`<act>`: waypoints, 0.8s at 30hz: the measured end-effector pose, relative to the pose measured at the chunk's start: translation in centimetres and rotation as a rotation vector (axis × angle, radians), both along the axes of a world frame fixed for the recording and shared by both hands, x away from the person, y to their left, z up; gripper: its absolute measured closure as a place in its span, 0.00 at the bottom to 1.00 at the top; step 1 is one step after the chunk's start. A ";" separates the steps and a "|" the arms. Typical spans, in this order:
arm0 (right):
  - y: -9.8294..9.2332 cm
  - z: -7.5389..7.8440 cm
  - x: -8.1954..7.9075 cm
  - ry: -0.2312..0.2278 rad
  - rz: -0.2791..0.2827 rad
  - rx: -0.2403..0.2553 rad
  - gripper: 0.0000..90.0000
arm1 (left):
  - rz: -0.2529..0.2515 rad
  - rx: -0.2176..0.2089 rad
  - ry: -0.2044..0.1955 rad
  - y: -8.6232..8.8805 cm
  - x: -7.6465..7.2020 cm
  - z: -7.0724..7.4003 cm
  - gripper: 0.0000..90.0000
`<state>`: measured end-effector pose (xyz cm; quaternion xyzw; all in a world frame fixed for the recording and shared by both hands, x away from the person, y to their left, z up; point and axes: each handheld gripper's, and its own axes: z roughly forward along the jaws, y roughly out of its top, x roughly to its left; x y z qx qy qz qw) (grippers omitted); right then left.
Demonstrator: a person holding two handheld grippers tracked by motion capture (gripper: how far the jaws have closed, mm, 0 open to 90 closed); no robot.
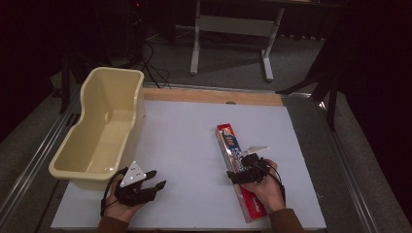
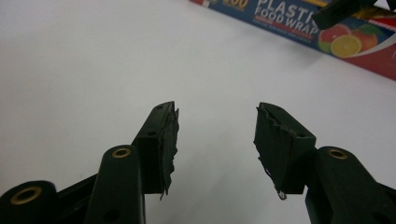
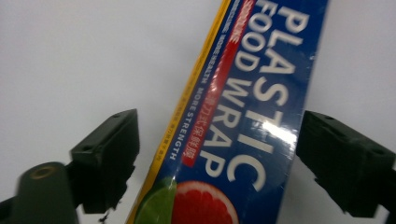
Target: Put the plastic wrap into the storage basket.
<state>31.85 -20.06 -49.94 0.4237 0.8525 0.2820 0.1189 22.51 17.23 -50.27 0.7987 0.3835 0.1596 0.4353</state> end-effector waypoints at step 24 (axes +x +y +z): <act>-3.4 0.8 0.1 0.125 0.133 -0.275 0.37 | 0.004 0.006 0.012 -0.4 0.1 -0.4 0.54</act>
